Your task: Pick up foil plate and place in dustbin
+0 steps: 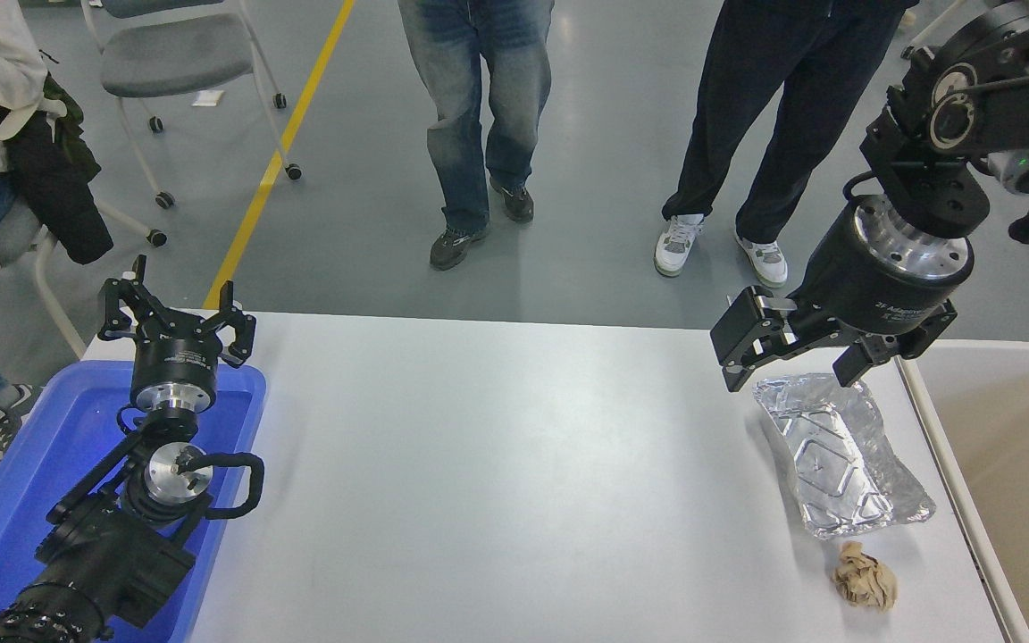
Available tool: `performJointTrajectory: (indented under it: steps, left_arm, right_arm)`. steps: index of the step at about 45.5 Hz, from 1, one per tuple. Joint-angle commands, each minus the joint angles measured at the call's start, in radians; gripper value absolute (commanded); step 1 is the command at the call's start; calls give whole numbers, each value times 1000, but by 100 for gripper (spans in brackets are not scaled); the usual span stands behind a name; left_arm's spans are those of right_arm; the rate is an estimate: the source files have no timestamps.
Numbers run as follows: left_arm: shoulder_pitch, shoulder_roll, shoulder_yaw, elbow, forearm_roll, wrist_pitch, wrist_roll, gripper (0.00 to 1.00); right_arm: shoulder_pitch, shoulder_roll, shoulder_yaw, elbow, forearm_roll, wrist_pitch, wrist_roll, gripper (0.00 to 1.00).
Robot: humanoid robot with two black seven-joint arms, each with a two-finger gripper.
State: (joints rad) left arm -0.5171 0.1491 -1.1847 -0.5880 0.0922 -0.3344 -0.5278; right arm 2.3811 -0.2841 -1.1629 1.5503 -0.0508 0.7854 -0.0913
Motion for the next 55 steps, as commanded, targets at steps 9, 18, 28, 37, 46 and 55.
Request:
performJointTrajectory:
  steps: [9, 18, 28, 37, 46, 55]
  left_arm:
    - [-1, 1, 2, -3, 0, 0, 0, 99]
    - [-1, 1, 2, 0, 0, 0, 0, 99]
    - [-1, 1, 2, 0, 0, 0, 0, 99]
    - [0, 1, 2, -3, 0, 0, 0, 99]
    - [0, 1, 2, 0, 0, 0, 0, 99]
    - [0, 1, 2, 0, 0, 0, 0, 99]
  right_arm:
    - [-92, -84, 6, -127, -96, -2, 1, 100]
    - [-304, -173, 110, -363, -271, -9, 1, 100]
    - [-514, -242, 232, -539, -532, -32, 1, 100]
    - [-649, -267, 286, -542, -673, -152, 1, 100]
    - [-763, -264, 286, -546, -725, -299, 2, 100]
    - [-873, -254, 286, -549, -781, -448, 12, 100]
